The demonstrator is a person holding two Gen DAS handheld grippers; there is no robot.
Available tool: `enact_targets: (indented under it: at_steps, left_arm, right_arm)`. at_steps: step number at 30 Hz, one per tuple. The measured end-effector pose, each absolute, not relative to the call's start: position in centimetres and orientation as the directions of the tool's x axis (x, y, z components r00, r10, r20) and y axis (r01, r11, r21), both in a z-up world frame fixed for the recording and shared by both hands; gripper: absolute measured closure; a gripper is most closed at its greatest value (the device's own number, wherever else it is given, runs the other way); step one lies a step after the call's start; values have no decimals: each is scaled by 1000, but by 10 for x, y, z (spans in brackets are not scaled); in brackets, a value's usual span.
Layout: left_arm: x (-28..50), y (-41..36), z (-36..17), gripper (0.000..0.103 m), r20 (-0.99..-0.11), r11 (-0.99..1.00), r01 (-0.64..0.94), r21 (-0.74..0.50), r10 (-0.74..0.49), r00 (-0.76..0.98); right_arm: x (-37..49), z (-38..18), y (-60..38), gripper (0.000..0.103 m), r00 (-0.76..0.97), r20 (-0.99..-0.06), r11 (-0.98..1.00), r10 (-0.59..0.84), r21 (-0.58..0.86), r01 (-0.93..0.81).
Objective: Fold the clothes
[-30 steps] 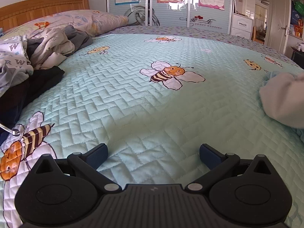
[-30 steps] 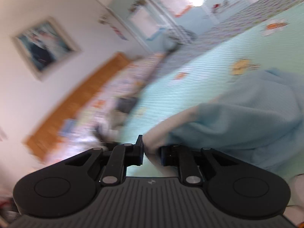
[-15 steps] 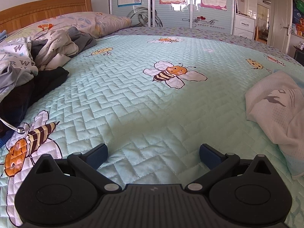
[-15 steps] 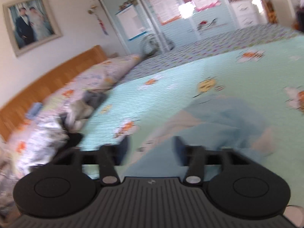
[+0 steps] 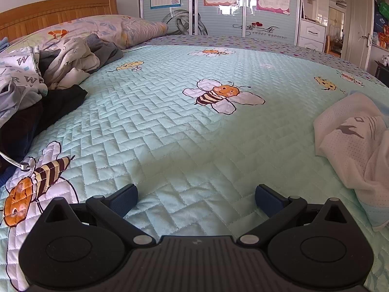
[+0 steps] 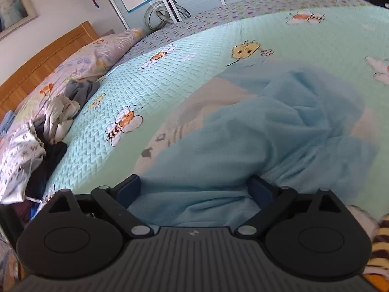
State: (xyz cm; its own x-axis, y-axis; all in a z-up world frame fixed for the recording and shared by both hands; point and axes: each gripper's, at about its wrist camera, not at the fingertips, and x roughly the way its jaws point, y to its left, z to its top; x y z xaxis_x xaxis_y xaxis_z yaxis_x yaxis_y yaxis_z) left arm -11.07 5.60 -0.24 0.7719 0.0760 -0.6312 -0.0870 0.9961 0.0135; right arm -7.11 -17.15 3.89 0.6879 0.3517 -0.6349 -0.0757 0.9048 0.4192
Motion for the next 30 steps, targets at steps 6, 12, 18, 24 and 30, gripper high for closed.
enact_targets:
  at_steps: [6,12,18,24,30]
  left_arm:
    - [-110,58,-3,0,-630,997,-81,4,65,774]
    - [-109,57,-3,0,-628,997,-81,7,68,775]
    - [-109,56,-3,0,-629,997,-82,6,68,775]
    - [-108,58,-2,0,-636,997,-79,1,62,769]
    - [-107,58,-2,0,-640,997,-74,4,59,766]
  right_arm:
    - [-66,48,-163,64,723,-599,908,345,409,-94]
    - [-82,71,-156,89,733,-504,862,456,454,-224]
    - [-89,92,-138,90,717,-446,820,536,478,-315]
    - [-92,73,-171,81,704,-409,742,581,621,-252]
    - [-107,20,-225,55,711,-341,608,615,779,-153]
